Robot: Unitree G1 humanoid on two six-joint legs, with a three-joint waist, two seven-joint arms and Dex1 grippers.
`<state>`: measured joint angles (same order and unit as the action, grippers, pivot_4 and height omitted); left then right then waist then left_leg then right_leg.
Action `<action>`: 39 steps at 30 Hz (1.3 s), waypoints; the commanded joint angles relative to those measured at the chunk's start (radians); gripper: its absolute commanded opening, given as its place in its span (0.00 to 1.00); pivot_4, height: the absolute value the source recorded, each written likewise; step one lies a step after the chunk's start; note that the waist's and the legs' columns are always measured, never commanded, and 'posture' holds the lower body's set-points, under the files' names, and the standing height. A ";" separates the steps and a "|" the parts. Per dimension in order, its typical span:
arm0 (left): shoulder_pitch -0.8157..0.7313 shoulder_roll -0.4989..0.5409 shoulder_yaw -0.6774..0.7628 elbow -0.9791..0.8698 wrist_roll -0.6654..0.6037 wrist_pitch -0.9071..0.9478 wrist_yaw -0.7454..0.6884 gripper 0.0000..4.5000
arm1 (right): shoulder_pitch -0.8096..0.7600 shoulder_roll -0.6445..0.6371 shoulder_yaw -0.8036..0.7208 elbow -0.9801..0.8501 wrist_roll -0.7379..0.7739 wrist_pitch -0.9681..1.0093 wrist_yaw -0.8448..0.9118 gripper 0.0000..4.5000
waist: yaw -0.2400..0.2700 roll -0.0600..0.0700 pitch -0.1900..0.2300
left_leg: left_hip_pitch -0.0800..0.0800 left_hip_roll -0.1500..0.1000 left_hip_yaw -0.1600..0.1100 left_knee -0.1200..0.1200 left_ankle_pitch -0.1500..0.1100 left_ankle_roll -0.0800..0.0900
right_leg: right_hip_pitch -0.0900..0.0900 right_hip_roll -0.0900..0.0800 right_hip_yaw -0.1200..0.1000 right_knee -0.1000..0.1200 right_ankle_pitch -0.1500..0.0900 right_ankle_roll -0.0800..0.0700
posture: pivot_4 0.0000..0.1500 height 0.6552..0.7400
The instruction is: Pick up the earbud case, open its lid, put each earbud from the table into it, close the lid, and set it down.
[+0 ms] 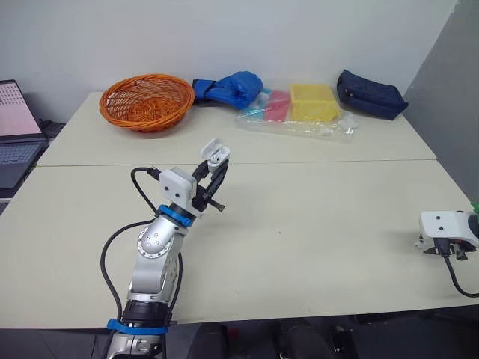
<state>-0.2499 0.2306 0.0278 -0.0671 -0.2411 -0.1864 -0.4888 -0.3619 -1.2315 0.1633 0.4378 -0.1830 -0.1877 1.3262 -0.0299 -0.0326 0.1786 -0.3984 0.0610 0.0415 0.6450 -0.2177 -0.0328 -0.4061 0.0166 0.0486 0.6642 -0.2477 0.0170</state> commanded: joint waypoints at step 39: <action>-0.021 -0.009 0.002 -0.010 0.009 -0.031 0.007 0.17 | 0.050 -0.039 -0.026 -0.069 0.024 0.058 0.004 0.38 | 0.000 0.000 0.000 | 0.000 0.000 0.000 0.000 0.000 0.000 | 0.000 0.000 0.000 0.000 0.000 0.000 | 1.00 1.00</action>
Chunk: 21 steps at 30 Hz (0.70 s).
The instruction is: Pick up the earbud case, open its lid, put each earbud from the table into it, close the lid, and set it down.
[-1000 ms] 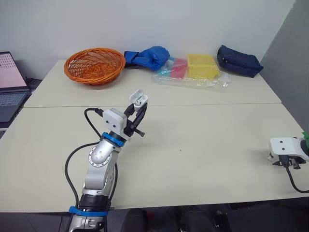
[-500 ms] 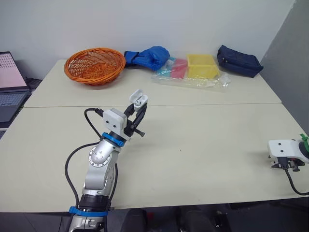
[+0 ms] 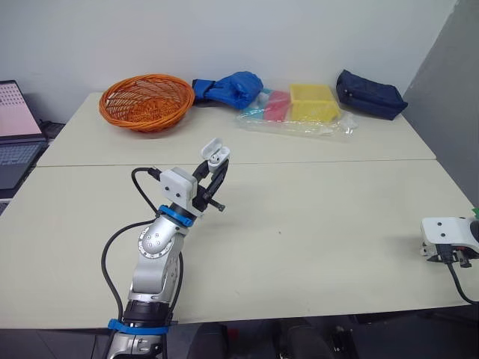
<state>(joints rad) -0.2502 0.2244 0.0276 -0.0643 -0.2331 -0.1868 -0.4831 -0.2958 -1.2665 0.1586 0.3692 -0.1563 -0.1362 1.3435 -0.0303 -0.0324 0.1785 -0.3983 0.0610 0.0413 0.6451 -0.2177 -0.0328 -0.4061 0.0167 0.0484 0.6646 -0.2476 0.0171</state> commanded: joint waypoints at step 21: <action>-0.013 0.006 0.007 -0.026 0.002 -0.026 0.005 0.17 | -0.059 0.037 0.011 0.056 -0.037 -0.019 -0.031 0.38 | 0.000 0.000 0.000 | 0.000 0.000 0.000 0.000 0.000 0.000 | 0.000 0.000 0.000 0.000 0.000 0.000 | 1.00 1.00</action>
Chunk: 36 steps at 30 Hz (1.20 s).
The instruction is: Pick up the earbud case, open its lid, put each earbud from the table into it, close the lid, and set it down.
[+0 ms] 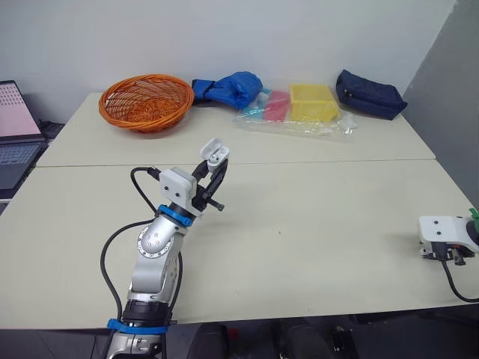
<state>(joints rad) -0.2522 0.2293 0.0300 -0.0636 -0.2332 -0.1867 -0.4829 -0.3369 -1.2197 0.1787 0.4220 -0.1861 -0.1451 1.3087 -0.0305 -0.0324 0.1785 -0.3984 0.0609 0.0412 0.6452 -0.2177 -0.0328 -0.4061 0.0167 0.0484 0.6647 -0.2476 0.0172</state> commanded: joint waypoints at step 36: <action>-0.125 -0.020 -0.015 0.096 -0.021 -0.067 -0.052 0.17 | -0.583 0.996 -0.344 -0.721 0.605 1.028 -0.704 0.08 | 0.028 -0.001 -0.001 | -0.007 0.002 -0.010 -0.001 0.002 -0.004 | -0.009 0.004 -0.006 0.015 -0.004 -0.008 | 1.00 1.00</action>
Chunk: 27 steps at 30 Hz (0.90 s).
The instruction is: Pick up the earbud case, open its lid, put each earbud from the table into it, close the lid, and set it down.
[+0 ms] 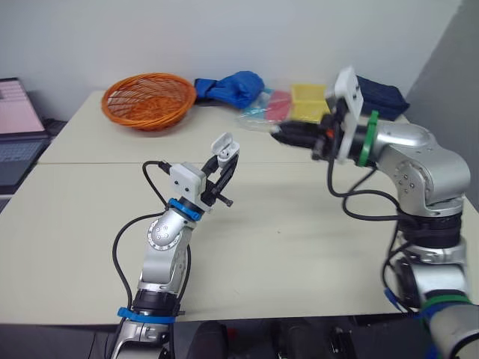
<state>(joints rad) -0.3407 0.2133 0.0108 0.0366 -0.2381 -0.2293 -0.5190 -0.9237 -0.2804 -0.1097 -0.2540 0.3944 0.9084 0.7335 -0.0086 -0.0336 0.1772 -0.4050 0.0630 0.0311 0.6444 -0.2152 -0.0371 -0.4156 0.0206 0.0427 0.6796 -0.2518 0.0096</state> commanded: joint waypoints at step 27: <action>-0.063 -0.023 -0.001 -0.083 -0.098 0.100 -0.042 0.17 | 0.182 0.247 0.165 0.086 -0.019 -0.434 -0.250 0.08 | -0.005 0.000 0.000 | -0.010 0.000 0.001 0.001 0.000 0.001 | -0.009 0.000 -0.001 -0.001 0.000 0.003 | 1.00 1.00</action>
<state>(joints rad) -0.3982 0.1942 0.0076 -0.0034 -0.3156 -0.1303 -0.5589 -0.7342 -0.0328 0.0573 -0.1490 0.3738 0.5058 0.4800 -0.0135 -0.0339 0.1771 -0.4149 0.0628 0.0322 0.6459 -0.2152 -0.0363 -0.4241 0.0206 0.0416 0.6782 -0.2514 0.0126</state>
